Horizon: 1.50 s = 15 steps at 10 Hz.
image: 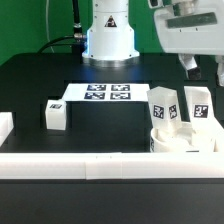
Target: Assemble stool
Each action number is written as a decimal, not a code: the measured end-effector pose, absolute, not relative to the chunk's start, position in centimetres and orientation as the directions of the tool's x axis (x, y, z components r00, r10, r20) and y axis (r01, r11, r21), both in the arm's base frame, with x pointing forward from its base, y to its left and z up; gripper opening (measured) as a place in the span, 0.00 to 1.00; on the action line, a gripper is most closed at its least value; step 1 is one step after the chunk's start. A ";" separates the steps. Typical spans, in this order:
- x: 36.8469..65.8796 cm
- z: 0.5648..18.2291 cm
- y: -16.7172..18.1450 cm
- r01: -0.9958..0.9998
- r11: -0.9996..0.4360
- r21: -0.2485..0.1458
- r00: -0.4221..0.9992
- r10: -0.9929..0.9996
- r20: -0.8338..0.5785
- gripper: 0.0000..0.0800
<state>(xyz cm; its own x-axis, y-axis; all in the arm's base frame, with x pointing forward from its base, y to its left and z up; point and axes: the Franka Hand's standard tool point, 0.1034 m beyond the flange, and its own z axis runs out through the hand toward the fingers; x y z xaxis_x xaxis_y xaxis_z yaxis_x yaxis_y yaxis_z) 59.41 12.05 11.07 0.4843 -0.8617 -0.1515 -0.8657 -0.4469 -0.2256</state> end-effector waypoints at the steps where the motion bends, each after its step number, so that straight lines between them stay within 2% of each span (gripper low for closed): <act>1: 59.4 11.2 12.2 -0.778 -0.590 -0.214 0.621 -0.773 -0.125 0.81; 2: 60.0 11.6 12.4 -0.662 -0.719 -0.214 0.746 -0.660 -0.090 0.81; 3: 60.5 11.9 12.7 -0.577 -0.787 -0.219 0.814 -0.577 -0.068 0.81; 5: 60.6 11.9 12.7 -0.415 -0.881 -0.228 0.907 -0.420 -0.030 0.81; 8: 60.6 11.9 12.6 -0.220 -0.948 -0.228 0.973 -0.230 0.017 0.81; 10: 60.6 11.9 12.8 0.054 -0.984 -0.170 0.996 0.042 0.074 0.81; 15: 60.6 11.8 12.7 0.390 -0.912 -0.126 0.918 0.376 0.122 0.81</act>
Offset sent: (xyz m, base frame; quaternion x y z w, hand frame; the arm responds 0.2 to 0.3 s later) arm 0.0172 0.0154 0.0109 -0.0025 -0.0338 -0.2014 0.9789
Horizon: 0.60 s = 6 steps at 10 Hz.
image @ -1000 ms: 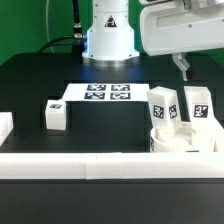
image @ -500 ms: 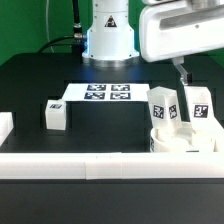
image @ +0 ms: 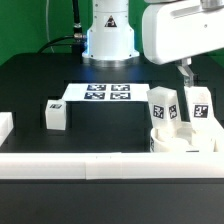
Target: Assemble stool
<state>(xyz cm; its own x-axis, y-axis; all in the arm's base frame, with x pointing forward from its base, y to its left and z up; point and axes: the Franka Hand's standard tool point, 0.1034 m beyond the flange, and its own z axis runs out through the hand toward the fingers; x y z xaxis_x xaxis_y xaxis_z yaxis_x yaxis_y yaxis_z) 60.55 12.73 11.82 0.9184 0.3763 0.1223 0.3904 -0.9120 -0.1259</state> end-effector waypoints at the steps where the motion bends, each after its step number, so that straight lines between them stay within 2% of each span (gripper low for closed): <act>1: 60.6 11.8 12.6 0.482 -0.870 -0.106 0.874 0.468 0.133 0.81; 2: 60.9 11.8 12.5 0.612 -0.789 -0.052 0.787 0.600 0.144 0.81; 3: 61.0 11.7 12.4 0.704 -0.710 -0.013 0.705 0.696 0.137 0.81; 4: 61.1 11.6 12.3 0.773 -0.634 0.013 0.628 0.768 0.128 0.81; 6: 61.1 11.5 11.9 0.840 -0.541 0.031 0.535 0.836 0.120 0.81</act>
Offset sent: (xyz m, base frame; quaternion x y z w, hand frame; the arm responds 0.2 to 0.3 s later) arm 0.0139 0.0035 0.0000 -0.0521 -0.0089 -0.3161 0.9472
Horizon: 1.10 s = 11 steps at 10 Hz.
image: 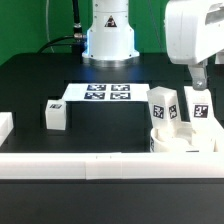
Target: Assemble stool
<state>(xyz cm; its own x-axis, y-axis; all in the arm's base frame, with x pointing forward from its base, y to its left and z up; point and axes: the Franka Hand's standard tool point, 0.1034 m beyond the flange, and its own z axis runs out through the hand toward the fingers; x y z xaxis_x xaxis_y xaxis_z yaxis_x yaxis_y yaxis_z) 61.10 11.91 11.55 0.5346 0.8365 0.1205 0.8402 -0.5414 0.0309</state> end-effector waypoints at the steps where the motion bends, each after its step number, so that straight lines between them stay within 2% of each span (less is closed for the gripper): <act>1: 61.1 11.5 11.8 0.869 -0.493 0.038 0.486 0.866 0.118 0.81; 2: 61.0 11.3 11.7 0.889 -0.457 0.041 0.450 0.886 0.114 0.81; 3: 60.7 10.6 11.6 0.937 -0.343 0.056 0.337 0.936 0.098 0.81; 5: 60.4 9.7 11.5 0.972 -0.227 0.059 0.223 0.973 0.066 0.81; 7: 60.0 8.7 11.4 0.967 -0.250 0.042 0.247 0.967 0.062 0.81; 10: 59.8 8.3 11.2 0.967 -0.253 0.035 0.251 0.966 0.060 0.81; 11: 59.8 8.3 11.3 0.967 -0.253 0.035 0.251 0.966 0.060 0.66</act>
Offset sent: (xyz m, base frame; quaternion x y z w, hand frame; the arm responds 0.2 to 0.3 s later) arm -0.0063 0.0064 -0.0150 -0.0023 0.0030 -0.2363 0.9717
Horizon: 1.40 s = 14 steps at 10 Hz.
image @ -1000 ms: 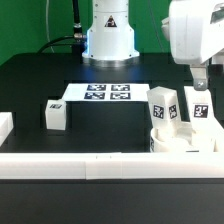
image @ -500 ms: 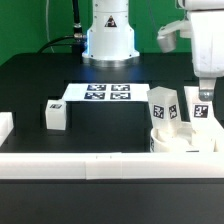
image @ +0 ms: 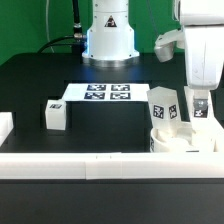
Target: Assemble stool
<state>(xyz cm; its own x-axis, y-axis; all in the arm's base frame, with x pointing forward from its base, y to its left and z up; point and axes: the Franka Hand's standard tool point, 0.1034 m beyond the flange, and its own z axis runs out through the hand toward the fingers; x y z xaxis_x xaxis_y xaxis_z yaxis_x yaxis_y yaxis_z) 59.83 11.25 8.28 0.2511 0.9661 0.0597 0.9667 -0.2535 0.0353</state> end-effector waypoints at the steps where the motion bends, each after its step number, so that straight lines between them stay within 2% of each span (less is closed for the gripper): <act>1: 59.8 8.2 11.2 0.967 -0.254 0.035 0.252 0.966 0.059 0.49; 2: 59.8 8.2 11.2 0.963 -0.266 0.034 0.263 0.963 0.060 0.49; 3: 59.8 8.2 11.2 0.959 -0.283 0.033 0.281 0.958 0.060 0.42; 5: 59.8 8.2 11.2 0.944 -0.328 0.025 0.326 0.943 0.062 0.42; 6: 59.7 8.2 11.2 0.888 -0.461 0.007 0.459 0.886 0.061 0.42; 8: 59.7 8.2 11.2 0.773 -0.634 -0.006 0.633 0.771 0.062 0.42; 10: 59.6 8.1 11.6 0.560 -0.828 -0.022 0.827 0.557 0.081 0.42; 14: 59.6 8.1 11.7 0.357 -0.933 -0.041 0.933 0.353 0.076 0.42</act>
Offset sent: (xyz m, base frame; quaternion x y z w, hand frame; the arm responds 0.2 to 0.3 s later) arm 0.0000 0.0000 0.0000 0.0000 0.0000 0.0000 1.0000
